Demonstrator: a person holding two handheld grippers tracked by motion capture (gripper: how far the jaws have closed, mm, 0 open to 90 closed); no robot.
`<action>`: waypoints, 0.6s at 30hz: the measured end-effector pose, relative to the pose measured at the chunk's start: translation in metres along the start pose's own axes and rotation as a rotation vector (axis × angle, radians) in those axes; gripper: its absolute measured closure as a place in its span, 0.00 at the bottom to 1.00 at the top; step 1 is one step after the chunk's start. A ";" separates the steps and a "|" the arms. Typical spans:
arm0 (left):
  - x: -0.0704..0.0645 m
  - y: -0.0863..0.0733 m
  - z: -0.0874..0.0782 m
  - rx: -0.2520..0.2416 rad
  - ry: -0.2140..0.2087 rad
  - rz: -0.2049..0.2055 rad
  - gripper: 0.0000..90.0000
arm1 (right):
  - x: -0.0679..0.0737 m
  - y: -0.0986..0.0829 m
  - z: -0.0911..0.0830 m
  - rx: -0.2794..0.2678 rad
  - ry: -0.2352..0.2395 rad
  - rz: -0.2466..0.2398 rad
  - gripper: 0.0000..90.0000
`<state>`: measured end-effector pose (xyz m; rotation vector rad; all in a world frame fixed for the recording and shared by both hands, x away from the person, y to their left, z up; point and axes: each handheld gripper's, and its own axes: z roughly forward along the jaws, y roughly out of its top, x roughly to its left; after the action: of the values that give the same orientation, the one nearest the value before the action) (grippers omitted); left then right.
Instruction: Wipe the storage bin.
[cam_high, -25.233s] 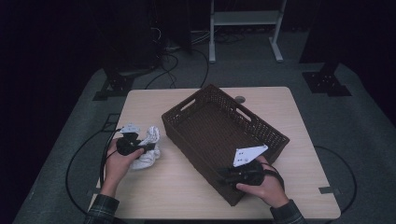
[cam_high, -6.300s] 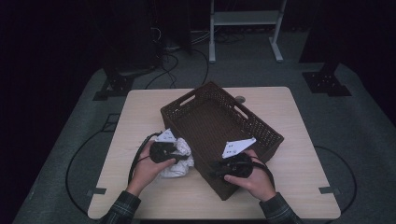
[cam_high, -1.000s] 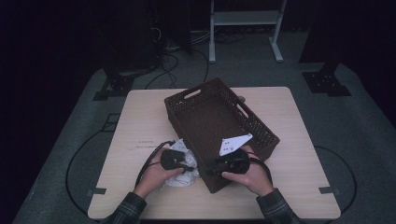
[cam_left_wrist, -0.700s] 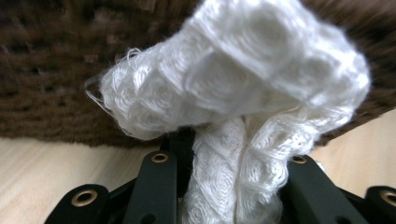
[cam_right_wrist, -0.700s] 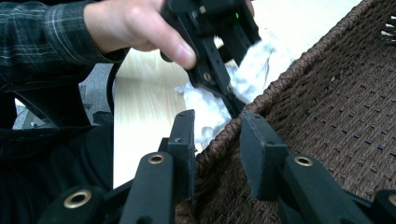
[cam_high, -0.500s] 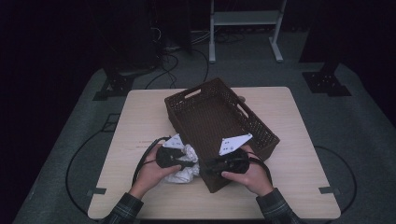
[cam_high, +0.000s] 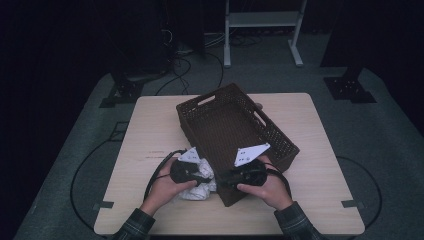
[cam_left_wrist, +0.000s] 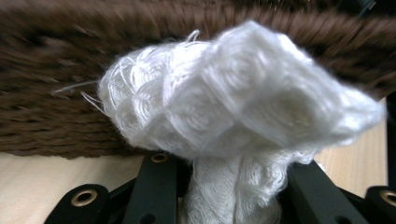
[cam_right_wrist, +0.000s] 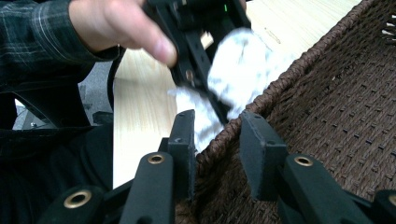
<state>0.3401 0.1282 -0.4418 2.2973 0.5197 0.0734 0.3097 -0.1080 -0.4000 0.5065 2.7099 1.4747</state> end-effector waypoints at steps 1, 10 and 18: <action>0.000 -0.001 0.002 0.005 -0.004 -0.001 0.76 | 0.000 0.000 0.000 0.000 0.000 0.000 0.73; 0.000 -0.010 0.018 0.059 -0.017 -0.014 0.76 | 0.000 0.000 0.000 0.001 0.000 0.002 0.73; -0.005 -0.015 0.022 0.086 -0.015 -0.007 0.76 | 0.000 0.000 0.000 -0.001 -0.001 -0.002 0.73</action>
<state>0.3349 0.1208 -0.4673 2.3780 0.5328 0.0309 0.3097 -0.1081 -0.3999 0.5046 2.7077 1.4754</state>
